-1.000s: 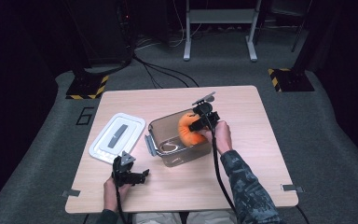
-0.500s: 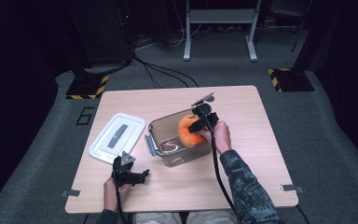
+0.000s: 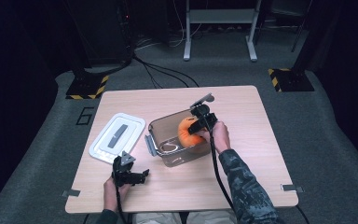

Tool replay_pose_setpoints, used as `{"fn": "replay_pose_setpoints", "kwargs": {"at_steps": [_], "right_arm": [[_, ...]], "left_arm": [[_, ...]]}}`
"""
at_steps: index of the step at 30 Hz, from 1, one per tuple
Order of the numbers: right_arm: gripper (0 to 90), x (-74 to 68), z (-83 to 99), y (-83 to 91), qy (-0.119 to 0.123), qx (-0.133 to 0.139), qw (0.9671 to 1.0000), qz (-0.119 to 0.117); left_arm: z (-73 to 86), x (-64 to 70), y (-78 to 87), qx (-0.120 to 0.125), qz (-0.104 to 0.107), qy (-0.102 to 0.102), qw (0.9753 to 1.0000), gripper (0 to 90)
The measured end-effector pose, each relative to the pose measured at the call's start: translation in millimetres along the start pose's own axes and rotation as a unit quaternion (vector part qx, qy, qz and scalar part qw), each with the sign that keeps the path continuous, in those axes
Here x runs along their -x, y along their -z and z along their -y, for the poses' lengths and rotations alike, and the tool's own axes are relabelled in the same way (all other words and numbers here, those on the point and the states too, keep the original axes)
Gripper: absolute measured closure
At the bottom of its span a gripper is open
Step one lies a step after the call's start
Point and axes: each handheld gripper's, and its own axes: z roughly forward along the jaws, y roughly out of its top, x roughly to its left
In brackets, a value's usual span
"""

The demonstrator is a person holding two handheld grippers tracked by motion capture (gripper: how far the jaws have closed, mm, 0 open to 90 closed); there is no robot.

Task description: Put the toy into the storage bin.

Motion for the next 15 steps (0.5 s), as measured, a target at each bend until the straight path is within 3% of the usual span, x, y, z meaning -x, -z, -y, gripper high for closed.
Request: {"fn": "replay_pose_setpoints", "kwargs": {"at_steps": [15], "right_arm": [[47.7,-0.8,-2.7,-6.0,-0.002,-0.022,0.9997,0.003]], "left_arm": [[0.0,0.1,0.0,0.0,-0.001,0.0,1.0,7.2]]}}
